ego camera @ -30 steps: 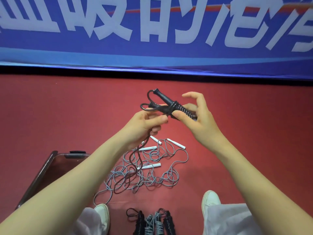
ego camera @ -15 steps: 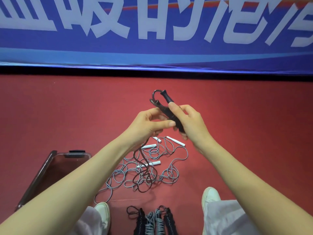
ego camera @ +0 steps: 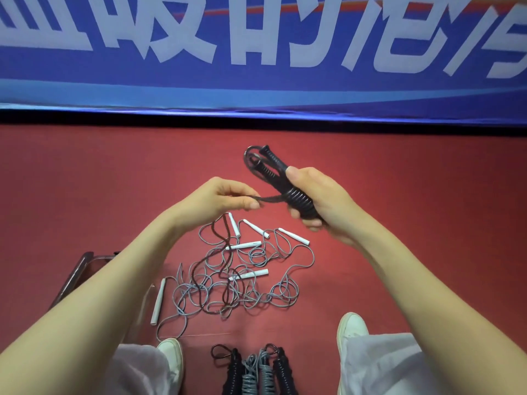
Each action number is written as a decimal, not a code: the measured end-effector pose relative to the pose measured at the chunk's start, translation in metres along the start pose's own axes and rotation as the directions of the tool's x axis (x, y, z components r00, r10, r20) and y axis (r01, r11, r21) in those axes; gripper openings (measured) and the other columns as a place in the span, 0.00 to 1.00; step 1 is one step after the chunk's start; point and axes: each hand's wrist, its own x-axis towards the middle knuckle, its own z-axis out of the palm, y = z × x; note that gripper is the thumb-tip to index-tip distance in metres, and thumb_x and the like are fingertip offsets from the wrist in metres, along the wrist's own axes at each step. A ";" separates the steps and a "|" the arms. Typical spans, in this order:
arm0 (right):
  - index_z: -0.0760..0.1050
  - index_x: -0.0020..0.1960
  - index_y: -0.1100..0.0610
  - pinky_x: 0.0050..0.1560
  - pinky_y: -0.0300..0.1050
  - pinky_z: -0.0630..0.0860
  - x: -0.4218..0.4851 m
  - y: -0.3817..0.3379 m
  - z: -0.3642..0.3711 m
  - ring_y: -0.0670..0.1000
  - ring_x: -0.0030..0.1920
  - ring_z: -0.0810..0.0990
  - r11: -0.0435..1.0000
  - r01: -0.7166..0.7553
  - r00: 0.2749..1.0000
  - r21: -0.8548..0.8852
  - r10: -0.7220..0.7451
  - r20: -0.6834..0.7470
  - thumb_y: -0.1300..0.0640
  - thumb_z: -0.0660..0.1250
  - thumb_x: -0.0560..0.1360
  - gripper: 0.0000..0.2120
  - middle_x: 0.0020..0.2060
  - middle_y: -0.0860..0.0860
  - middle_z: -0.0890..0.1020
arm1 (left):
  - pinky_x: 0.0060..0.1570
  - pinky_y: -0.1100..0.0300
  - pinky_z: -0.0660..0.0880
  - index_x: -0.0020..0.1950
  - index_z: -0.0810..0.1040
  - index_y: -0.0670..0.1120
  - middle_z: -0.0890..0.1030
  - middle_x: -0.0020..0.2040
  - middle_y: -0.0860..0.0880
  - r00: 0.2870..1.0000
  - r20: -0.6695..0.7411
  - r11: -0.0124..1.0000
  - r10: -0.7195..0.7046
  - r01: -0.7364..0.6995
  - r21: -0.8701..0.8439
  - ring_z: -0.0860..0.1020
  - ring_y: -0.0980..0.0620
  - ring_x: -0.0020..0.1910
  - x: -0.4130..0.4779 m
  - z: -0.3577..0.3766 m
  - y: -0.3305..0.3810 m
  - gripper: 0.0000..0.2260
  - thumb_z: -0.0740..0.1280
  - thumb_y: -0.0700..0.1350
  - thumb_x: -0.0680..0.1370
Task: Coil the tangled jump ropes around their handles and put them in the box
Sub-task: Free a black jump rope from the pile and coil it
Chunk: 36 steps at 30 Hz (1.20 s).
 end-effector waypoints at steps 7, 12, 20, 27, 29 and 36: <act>0.66 0.52 0.53 0.32 0.43 0.67 -0.013 0.003 0.017 0.50 0.32 0.73 0.591 -0.131 0.876 -0.796 0.445 0.185 0.36 0.70 0.69 0.26 0.34 0.49 0.79 | 0.37 0.66 0.71 0.42 0.84 0.42 0.83 0.35 0.50 0.990 0.123 0.967 -0.071 0.038 0.253 0.75 0.60 0.34 0.002 0.001 0.004 0.03 0.73 0.35 0.72; 0.61 0.64 0.56 0.42 0.50 0.67 -0.003 0.018 0.016 0.63 0.54 0.79 0.188 -0.203 0.978 -0.961 -0.001 -0.207 0.36 0.64 0.74 0.30 0.54 0.57 0.80 | 0.27 0.67 0.64 0.46 0.76 0.38 0.75 0.33 0.45 0.997 -0.039 0.998 -0.060 0.060 -0.015 0.68 0.57 0.25 0.007 0.031 0.002 0.05 0.69 0.39 0.77; 0.63 0.66 0.58 0.38 0.50 0.66 -0.002 0.013 0.011 0.65 0.49 0.80 0.380 -0.122 0.850 -0.917 -0.437 -0.294 0.41 0.66 0.74 0.29 0.51 0.56 0.81 | 0.36 0.62 0.77 0.42 0.75 0.43 0.75 0.32 0.50 0.985 0.100 0.903 -0.141 0.169 -0.395 0.77 0.54 0.29 0.006 0.036 0.016 0.06 0.67 0.45 0.75; 0.61 0.65 0.57 0.40 0.49 0.65 0.000 0.006 0.011 0.64 0.48 0.81 0.492 -0.125 0.829 -0.862 -0.426 -0.363 0.41 0.66 0.75 0.28 0.50 0.55 0.82 | 0.25 0.65 0.58 0.41 0.78 0.45 0.74 0.30 0.49 0.991 -0.114 0.959 -0.073 0.038 -0.281 0.62 0.56 0.24 0.005 0.045 0.018 0.07 0.68 0.47 0.77; 0.59 0.67 0.58 0.41 0.51 0.67 0.000 0.006 0.010 0.65 0.51 0.80 0.406 -0.213 0.856 -0.889 -0.361 -0.370 0.39 0.65 0.75 0.31 0.53 0.56 0.81 | 0.26 0.64 0.61 0.45 0.81 0.48 0.75 0.28 0.53 0.965 -0.256 0.997 0.063 -0.050 0.056 0.65 0.57 0.24 0.005 0.048 0.014 0.06 0.66 0.47 0.79; 0.59 0.67 0.58 0.40 0.49 0.66 0.010 0.016 0.013 0.63 0.54 0.80 0.158 -0.289 0.911 -0.944 -0.258 -0.322 0.41 0.61 0.78 0.27 0.56 0.56 0.79 | 0.35 0.60 0.67 0.55 0.83 0.48 0.78 0.39 0.49 0.764 -0.388 0.679 0.515 -0.087 0.729 0.76 0.47 0.40 0.006 0.049 -0.003 0.16 0.60 0.54 0.79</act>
